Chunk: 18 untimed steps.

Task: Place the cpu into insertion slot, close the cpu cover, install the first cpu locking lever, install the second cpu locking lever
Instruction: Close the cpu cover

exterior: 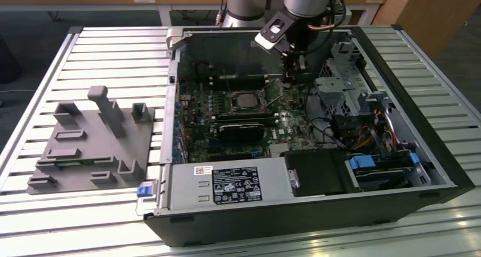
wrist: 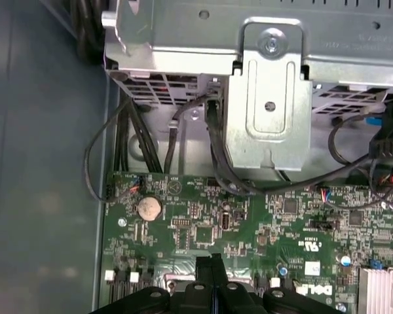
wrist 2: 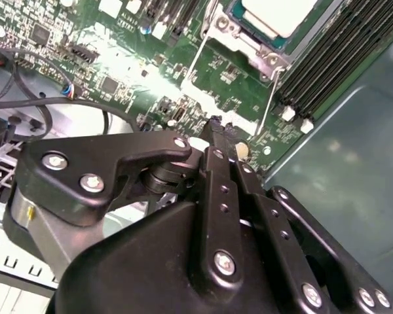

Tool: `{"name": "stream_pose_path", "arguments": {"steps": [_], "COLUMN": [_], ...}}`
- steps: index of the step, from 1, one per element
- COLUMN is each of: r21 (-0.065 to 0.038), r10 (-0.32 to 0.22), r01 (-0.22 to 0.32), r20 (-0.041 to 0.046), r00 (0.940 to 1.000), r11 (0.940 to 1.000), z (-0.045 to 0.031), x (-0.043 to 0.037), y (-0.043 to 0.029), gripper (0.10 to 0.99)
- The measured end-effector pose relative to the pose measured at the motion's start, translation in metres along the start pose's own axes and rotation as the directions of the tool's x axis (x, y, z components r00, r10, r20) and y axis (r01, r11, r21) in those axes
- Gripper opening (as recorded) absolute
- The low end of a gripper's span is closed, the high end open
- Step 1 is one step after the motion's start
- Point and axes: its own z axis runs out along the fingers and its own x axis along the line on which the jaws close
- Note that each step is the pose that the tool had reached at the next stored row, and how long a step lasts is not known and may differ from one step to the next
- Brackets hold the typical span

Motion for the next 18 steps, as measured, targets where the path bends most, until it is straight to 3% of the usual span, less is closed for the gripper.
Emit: {"name": "stream_pose_path", "arguments": {"steps": [18], "r21": [0.000], "r10": [0.010], "r01": [-0.010], "r20": [0.0023], "r00": [0.9999], "r11": [1.0000], "z": [0.0083], "x": [0.0000], "y": [0.0104], "gripper": [0.106]}}
